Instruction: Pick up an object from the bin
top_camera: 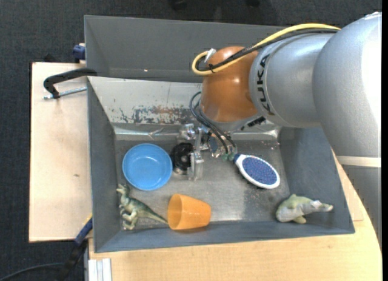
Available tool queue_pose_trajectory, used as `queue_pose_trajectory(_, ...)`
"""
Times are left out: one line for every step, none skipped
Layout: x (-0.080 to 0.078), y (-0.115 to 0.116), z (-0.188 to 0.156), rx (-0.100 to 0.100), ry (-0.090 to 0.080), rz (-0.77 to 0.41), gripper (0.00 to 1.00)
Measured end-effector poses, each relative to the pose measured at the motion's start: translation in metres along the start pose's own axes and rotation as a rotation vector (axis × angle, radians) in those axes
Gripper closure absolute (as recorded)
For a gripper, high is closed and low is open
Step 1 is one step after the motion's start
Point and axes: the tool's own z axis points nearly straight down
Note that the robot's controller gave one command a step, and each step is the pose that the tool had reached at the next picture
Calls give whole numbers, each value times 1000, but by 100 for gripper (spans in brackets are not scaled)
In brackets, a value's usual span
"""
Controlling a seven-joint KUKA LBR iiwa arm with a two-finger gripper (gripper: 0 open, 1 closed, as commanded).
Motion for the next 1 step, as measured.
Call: queue_pose_trajectory(-3,-16,-109,3,-10,-63,100)
